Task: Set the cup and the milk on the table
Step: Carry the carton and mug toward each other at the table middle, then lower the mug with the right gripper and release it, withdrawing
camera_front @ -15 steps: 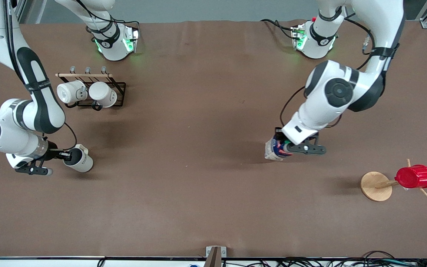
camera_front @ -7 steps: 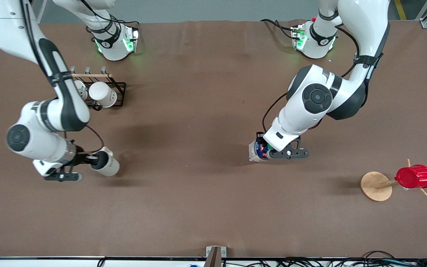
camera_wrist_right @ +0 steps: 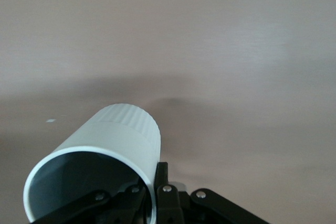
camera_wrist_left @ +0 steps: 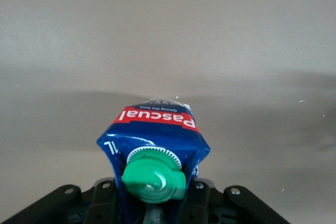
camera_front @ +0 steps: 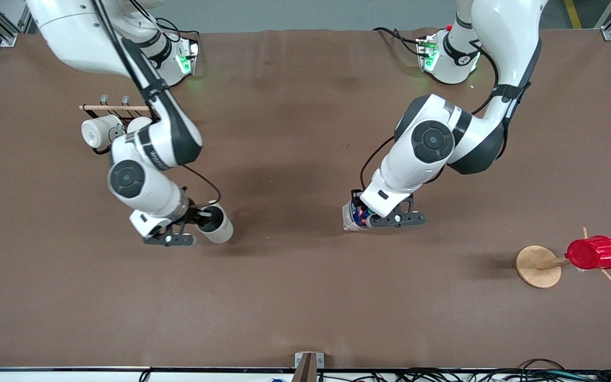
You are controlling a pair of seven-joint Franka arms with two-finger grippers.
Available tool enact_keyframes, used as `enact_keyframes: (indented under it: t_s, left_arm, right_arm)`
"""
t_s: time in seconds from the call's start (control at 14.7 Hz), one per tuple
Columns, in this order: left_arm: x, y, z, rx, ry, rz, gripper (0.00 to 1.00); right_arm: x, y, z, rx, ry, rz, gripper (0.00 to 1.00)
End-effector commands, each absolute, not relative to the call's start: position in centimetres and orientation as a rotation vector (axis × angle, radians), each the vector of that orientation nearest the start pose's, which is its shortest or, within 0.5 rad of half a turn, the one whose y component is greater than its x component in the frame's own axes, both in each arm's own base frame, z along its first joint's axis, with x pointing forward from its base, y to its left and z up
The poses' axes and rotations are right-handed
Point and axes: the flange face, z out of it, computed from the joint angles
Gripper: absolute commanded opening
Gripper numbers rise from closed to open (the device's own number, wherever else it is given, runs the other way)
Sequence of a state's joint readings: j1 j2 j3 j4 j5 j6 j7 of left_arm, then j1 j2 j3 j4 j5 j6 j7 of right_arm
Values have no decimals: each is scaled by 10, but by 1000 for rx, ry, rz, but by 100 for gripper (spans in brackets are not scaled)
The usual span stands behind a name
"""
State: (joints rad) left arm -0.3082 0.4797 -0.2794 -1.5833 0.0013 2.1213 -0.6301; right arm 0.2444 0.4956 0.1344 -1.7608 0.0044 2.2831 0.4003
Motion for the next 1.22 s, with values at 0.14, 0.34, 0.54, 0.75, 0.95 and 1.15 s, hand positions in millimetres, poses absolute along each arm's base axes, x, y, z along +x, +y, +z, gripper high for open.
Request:
enact_keyframes:
  t_s: [0.14,0.34,0.54,0.75,0.95,1.15]
  left_arm:
    - [589,-381,395,-3291,-187,-9,0]
    - [588,-394,390,-3292,-249,3,0]
    - [590,-399,386,-3292,-306,17,0]
    - [588,-420,382,-3299,-338,19,0]
    - [587,-435,377,-3305,-357,23,0]
    - [586,-450,371,-3310,-377,28,0]
  right_arm:
    - [606,312,262,-3043,83,-44,0]
    - [595,344,252,-3044,19,-35,2]
    - [590,352,248,-3051,-7,-30,8]
    - [582,366,248,-3053,-54,-28,69]
    - [589,363,270,-3054,-59,-54,100]
    - [596,340,346,-3058,-17,-98,100]
